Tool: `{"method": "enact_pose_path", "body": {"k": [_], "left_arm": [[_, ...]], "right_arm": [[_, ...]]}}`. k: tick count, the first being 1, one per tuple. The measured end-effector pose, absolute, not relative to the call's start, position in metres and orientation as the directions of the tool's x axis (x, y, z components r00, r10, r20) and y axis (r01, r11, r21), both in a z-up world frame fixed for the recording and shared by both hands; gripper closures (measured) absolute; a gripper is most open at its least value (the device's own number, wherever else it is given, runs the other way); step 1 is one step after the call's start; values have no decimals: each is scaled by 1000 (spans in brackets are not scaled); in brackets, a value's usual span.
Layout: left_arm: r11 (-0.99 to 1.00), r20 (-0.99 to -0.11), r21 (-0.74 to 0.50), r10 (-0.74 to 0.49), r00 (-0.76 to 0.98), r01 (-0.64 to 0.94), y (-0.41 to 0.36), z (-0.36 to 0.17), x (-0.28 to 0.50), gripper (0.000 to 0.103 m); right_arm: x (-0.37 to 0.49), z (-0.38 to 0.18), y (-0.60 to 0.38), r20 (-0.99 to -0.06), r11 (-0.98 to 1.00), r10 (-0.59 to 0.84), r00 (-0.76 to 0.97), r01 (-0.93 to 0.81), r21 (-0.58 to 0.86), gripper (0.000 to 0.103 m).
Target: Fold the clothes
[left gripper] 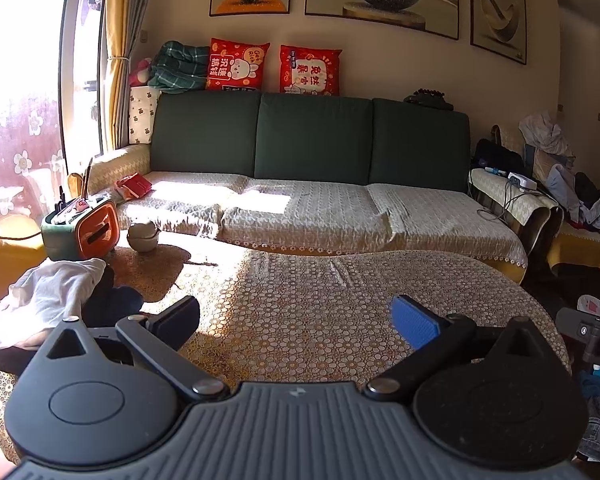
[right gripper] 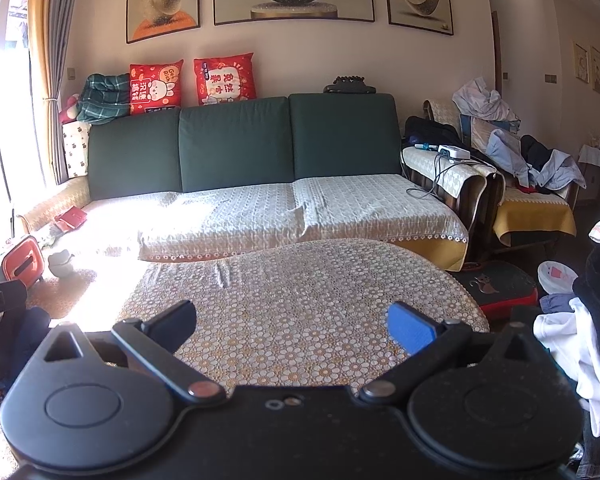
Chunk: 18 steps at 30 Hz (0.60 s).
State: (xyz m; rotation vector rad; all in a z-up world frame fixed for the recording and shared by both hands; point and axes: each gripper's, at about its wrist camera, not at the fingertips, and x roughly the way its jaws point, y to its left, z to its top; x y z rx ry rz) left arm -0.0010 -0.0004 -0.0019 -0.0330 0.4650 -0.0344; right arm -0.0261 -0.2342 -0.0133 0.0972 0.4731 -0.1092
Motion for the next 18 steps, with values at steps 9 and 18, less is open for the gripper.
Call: {"method": "enact_pose_path", "body": {"k": [9,18], "left_arm": [[999,-443,-39,-36,896,21,2,0,-1,0],[999,-451,-49,-38,892,18,3,2,-8,0]], "right_arm": [[-19,-5,-230,-472,989,-88,877,135,67,0],[-25,-9,-226,-470,986,-101,877,152,73,0]]}}
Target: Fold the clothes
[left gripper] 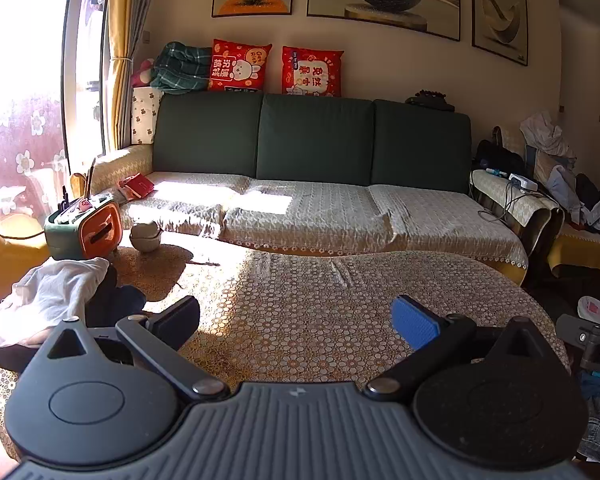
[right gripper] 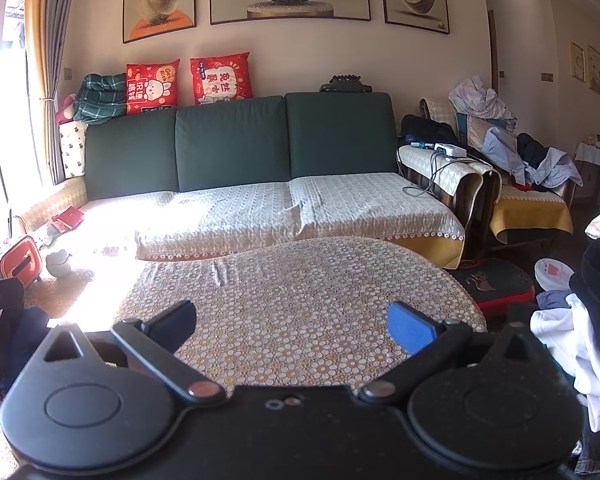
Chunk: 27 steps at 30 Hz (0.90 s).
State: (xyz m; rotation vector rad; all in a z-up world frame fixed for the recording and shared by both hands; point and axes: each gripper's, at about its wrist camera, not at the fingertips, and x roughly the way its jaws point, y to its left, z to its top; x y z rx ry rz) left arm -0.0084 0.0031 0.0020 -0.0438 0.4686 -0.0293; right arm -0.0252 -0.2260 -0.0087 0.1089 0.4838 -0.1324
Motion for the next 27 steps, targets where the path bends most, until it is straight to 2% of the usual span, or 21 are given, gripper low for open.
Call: {"method": "enact_pose_path", "body": {"k": [10,15,20,27], "left_arm": [[998,-480,-51,-66,875,47,6,-10,-51,0],[995,-513,-50,-95,853,81,2,-23,-73,0],[992,-522,-41,-121,844,117,-3,-29,-87,0],[995,-512,-57,-97,853,79,3,-28,-96,0]], "right_arm": [[-70,-28,-214,-492,981,-106,864,173,93,0],[-91,-39,-211,-533,975,-90,841,185,127,0],[-106,-38,-199,-525,981,-75,848,157,113,0],[-120,-41,-193,-518,983,-99,850,165,84,0]]}}
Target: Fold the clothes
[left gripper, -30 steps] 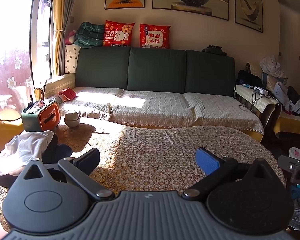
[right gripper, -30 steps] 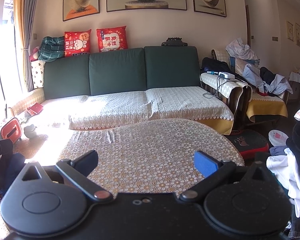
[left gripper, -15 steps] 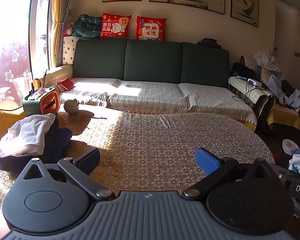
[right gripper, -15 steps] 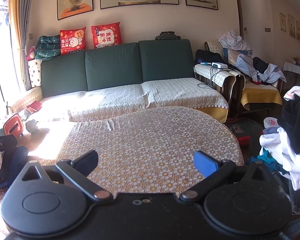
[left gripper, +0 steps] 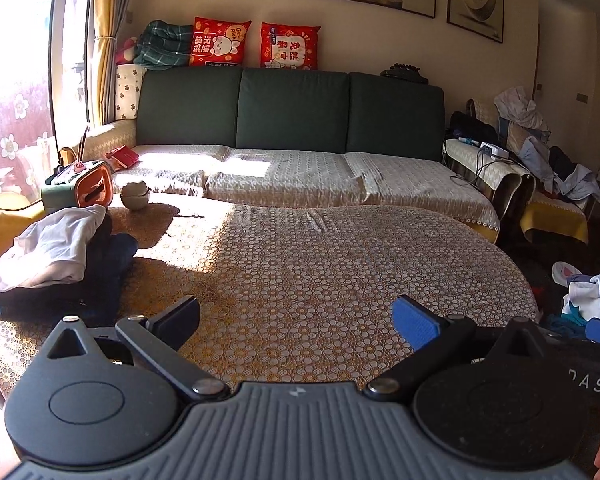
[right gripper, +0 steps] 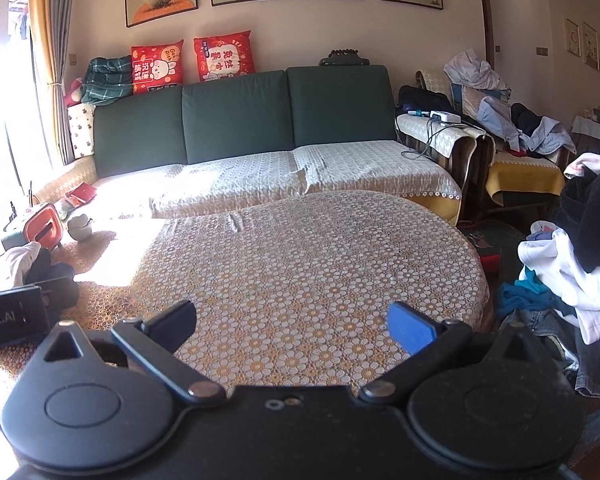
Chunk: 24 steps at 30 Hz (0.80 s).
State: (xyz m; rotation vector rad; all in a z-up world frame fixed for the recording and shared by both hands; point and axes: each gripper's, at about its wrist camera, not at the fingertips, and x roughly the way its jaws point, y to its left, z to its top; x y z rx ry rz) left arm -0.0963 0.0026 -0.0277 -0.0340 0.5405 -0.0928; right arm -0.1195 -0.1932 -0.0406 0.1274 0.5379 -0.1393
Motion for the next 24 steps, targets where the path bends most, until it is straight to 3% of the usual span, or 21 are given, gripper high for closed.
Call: {"method": "enact_pose_path", "body": {"k": [24], "left_arm": [[991,-517,-73,-133,846,111,7,-27,-103,0]], "right_arm": [[-144,-41,-197,-454,983,-107,884,163,86,0]]}}
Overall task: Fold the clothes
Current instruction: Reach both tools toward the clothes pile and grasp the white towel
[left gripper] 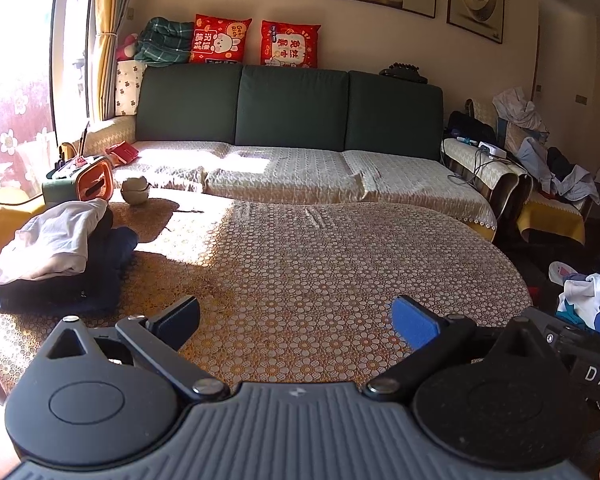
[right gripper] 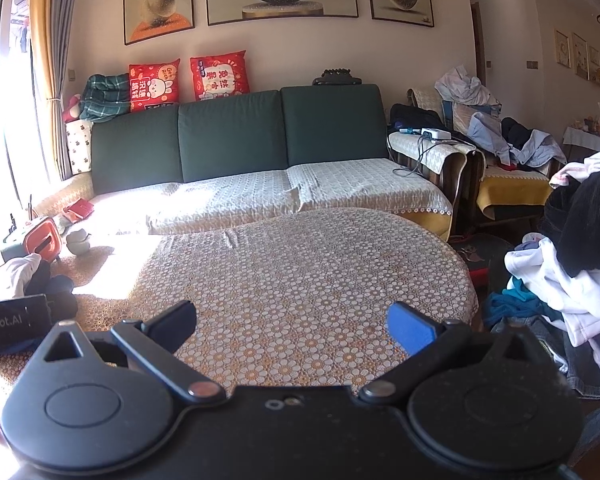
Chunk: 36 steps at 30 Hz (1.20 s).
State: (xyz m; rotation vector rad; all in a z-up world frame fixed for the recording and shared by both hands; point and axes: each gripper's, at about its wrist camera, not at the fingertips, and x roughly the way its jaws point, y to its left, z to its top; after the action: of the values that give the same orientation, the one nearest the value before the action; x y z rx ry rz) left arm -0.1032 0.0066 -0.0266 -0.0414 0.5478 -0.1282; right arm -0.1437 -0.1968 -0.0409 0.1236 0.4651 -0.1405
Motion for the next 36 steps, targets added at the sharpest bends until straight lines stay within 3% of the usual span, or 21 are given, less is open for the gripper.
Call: {"method": "enact_pose_path", "body": {"k": [10,16,24,36], "left_arm": [[992,-479,24,-98,872,124,-14,-21,-91,0],[976,-386,65,-167,907,207,-51,-15,-73,0],[934,-386,77,-293,874,348,-134,4,-39,0],[877,-429,102,-388,816,470,-231,2,-24,0]], "right_arm": [[-148,-37,-208,-377,973,-190,906,226,53,0],[-146,-38,-262,-322,947,-279,905,315,65,0],[-155,-29,-364,-314,870,-468,826,492,0,0],[-173,-28,-444,-288,799,-588,756,599,-57,0]]}}
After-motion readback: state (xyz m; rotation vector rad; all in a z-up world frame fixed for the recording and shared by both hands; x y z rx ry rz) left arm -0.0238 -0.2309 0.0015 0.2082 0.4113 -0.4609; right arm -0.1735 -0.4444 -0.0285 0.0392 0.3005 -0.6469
